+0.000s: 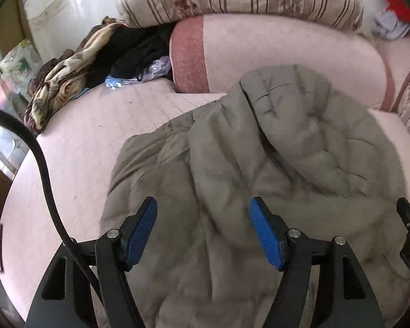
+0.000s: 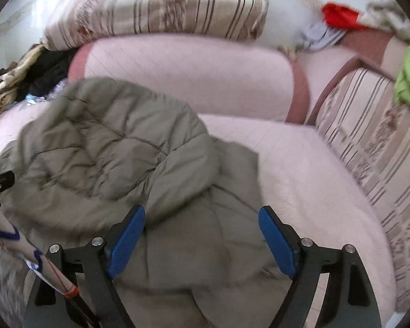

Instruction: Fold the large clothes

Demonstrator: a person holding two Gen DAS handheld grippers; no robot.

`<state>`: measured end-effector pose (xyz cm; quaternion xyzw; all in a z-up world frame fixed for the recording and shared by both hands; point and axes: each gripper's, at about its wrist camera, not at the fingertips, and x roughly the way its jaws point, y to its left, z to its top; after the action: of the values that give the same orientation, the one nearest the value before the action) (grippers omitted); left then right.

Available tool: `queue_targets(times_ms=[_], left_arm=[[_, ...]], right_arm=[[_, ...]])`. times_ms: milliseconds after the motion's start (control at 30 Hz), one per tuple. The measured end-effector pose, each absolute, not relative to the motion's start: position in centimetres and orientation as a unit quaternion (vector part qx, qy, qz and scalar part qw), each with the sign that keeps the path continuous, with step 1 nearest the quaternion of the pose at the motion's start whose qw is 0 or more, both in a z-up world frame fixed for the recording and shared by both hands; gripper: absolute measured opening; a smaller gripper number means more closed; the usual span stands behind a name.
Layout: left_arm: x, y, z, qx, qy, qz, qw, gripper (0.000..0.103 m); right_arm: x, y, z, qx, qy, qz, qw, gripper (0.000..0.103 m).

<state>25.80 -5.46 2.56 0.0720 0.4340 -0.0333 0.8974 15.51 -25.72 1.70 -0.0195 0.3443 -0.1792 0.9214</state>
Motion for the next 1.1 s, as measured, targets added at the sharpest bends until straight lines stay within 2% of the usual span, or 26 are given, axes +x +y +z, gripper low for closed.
queue_targets(times_ms=[233,467,1100], left_arm=[[16.8,-3.2,6.0,0.066,0.397,-0.048,0.914,0.069],[10.2,-1.7,7.3,0.069,0.376,-0.057,0.922,0.069],[-0.1,0.9,9.7,0.040,0.365,-0.056,0.928,0.069]], right_arm=[[8.2,-23.9,4.6,-0.024,0.314,-0.184,0.931,0.088],[3.1,-21.6,5.9,-0.039,0.296,-0.198,0.934,0.088],[-5.6,-17.9,6.8,-0.055,0.312,-0.207,0.926,0.088]])
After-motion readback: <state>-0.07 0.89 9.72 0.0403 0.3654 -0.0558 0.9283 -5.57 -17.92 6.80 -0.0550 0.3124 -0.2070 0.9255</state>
